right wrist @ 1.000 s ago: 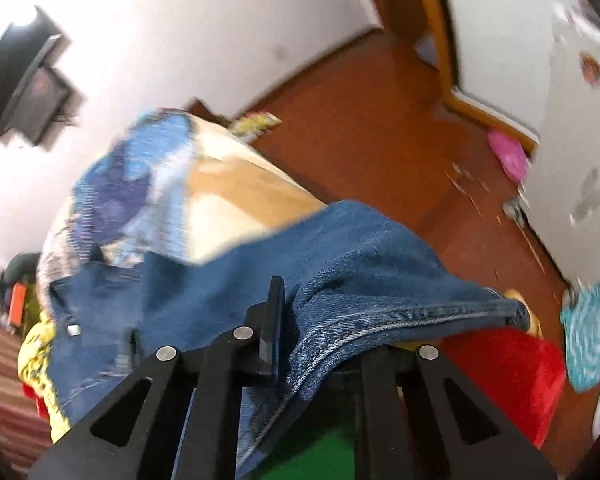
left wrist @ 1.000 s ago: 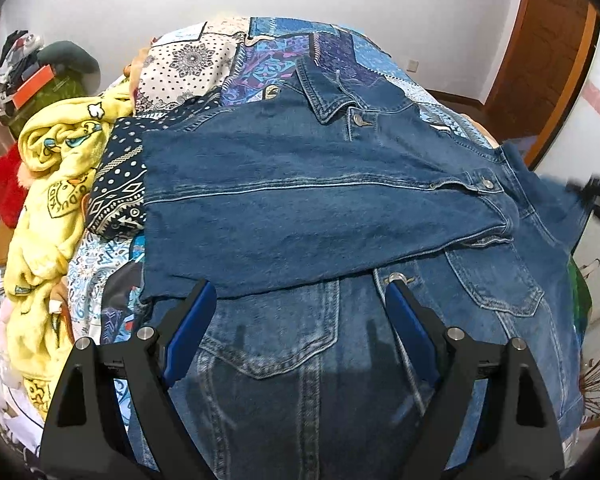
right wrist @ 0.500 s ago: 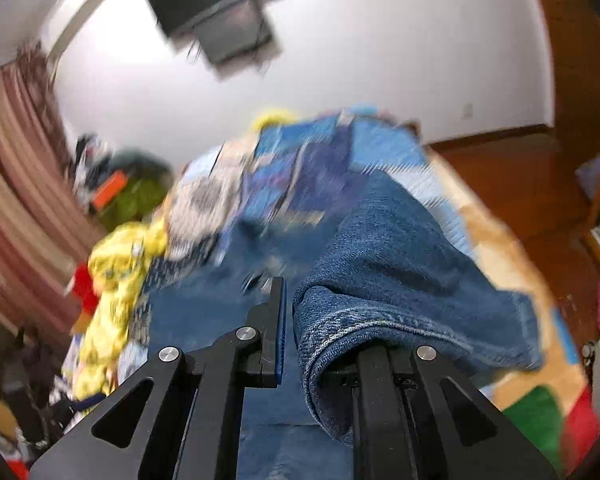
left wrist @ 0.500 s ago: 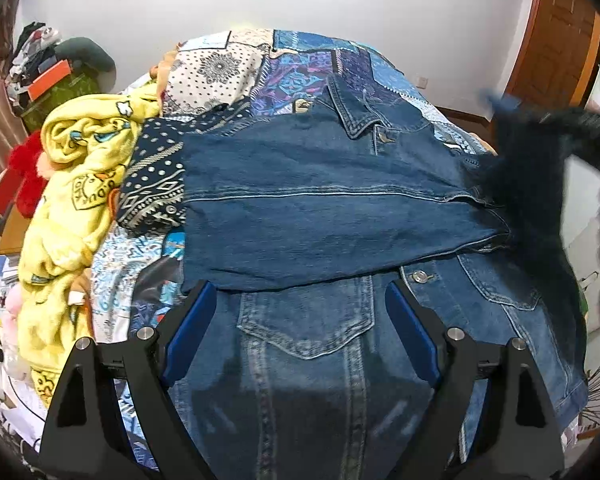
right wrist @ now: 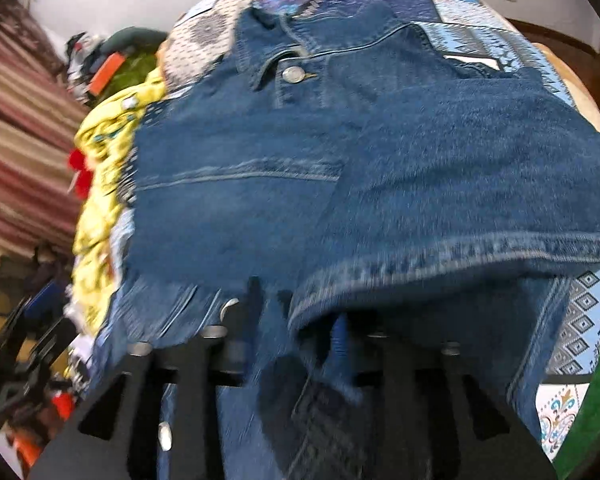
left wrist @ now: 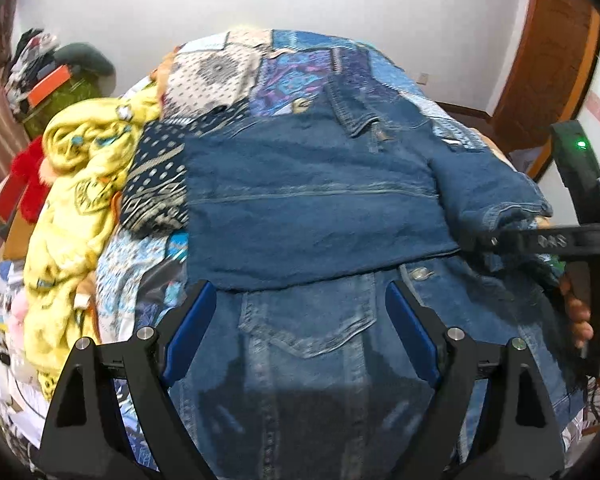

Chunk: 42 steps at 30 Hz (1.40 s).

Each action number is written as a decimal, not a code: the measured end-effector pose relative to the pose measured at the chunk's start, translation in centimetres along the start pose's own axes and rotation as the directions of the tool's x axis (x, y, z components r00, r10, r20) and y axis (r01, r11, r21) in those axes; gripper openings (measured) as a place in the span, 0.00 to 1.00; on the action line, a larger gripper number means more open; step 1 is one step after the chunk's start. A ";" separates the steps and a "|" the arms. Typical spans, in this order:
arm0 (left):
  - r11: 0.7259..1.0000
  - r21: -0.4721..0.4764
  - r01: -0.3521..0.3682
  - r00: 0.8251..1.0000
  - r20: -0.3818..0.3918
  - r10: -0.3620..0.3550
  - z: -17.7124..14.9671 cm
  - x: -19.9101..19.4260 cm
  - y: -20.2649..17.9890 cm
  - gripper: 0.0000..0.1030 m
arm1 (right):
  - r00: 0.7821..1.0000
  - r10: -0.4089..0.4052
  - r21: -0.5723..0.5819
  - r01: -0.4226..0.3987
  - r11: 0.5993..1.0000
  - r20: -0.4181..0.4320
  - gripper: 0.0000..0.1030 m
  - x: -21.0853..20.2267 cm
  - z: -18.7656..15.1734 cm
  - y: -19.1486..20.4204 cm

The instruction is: Fold large clothes

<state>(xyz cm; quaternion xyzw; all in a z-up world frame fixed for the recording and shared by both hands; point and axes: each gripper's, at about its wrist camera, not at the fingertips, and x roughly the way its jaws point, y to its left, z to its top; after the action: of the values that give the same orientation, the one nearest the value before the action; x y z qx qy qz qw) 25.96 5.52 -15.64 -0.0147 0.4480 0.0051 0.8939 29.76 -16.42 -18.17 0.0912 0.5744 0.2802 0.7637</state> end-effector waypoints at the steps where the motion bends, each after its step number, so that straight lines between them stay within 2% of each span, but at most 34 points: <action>1: 1.000 0.017 0.008 1.000 0.006 -0.008 0.5 0.0 -0.7 0.84 | 1.000 -0.003 -0.013 0.003 1.000 0.009 0.49 -0.6 0.1 0.2; 4: 0.997 0.077 0.027 0.999 0.031 -0.030 2.2 -0.2 -3.3 0.84 | 0.997 -0.037 -0.066 0.041 0.997 0.070 0.50 -3.3 -0.9 -0.1; 7: 0.988 0.143 0.056 0.996 0.057 -0.065 4.1 -0.2 -6.4 0.85 | 0.981 -0.101 -0.047 0.110 0.993 0.168 0.56 -6.4 -1.8 -1.7; 11: 0.966 0.239 0.099 0.991 0.063 -0.118 6.7 1.0 -11.2 0.88 | 0.929 -0.227 0.010 0.235 0.972 0.294 0.68 -10.1 -2.8 -3.9; 15: 0.930 0.336 0.149 0.988 -0.003 -0.157 7.8 4.1 -16.0 0.88 | 0.900 -0.298 0.060 0.294 0.954 0.318 0.69 -11.2 -3.6 -6.2; 18: 0.895 0.413 0.167 0.986 -0.080 -0.148 7.7 7.4 -19.2 0.88 | 0.900 -0.325 0.094 0.311 0.946 0.291 0.69 -10.4 -4.0 -7.6; 21: 0.855 0.494 0.161 0.986 -0.123 -0.114 6.7 10.2 -21.8 0.88 | 0.916 -0.311 0.123 0.288 0.950 0.253 0.69 -9.1 -4.3 -8.8; 24: 0.824 0.540 0.172 0.982 -0.160 -0.100 6.2 12.4 -23.7 0.76 | 0.931 -0.294 0.144 0.267 0.953 0.218 0.69 -8.0 -4.7 -10.0; 28: 0.799 0.573 0.184 0.981 -0.157 -0.114 6.2 13.9 -25.0 0.69 | 0.950 -0.260 0.162 0.233 0.959 0.173 0.69 -6.0 -4.7 -10.4; 29: 0.803 0.562 0.196 0.978 -0.167 -0.122 6.4 14.1 -24.9 0.60 | 0.955 -0.248 0.164 0.221 0.961 0.165 0.69 -5.5 -4.7 -10.3; 30: 0.821 0.528 0.216 0.974 -0.181 -0.140 7.0 14.3 -24.4 0.53 | 0.958 -0.235 0.161 0.209 0.965 0.163 0.69 -5.1 -4.8 -10.2; 31: 0.832 0.509 0.221 0.972 -0.186 -0.144 7.4 14.4 -24.0 0.40 | 0.958 -0.235 0.159 0.209 0.965 0.163 0.69 -4.8 -4.9 -10.2; 32: 0.847 0.481 0.228 0.969 -0.192 -0.152 7.9 14.5 -23.3 0.29 | 0.955 -0.247 0.153 0.223 0.963 0.166 0.69 -4.5 -4.9 -10.0; 34: 0.875 0.417 0.248 0.964 -0.192 -0.182 8.9 14.3 -21.7 0.14 | 0.949 -0.265 0.138 0.244 0.960 0.169 0.69 -4.1 -4.8 -9.7; 38: 0.928 0.305 0.215 0.975 -0.114 -0.189 10.6 12.3 -17.6 0.11 | 0.946 -0.281 0.111 0.266 0.958 0.161 0.70 -3.5 -4.9 -9.6; 42: 0.962 0.208 0.179 0.984 -0.055 -0.171 10.6 9.8 -12.3 0.11 | 0.940 -0.305 0.085 0.295 0.952 0.155 0.70 -3.2 -4.8 -9.3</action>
<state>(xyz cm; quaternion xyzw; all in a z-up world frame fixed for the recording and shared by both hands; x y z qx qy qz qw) 40.57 -6.48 -16.93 0.0412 0.4591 -0.1221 0.8790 27.74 -26.71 -21.37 0.0487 0.5242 0.1344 0.8395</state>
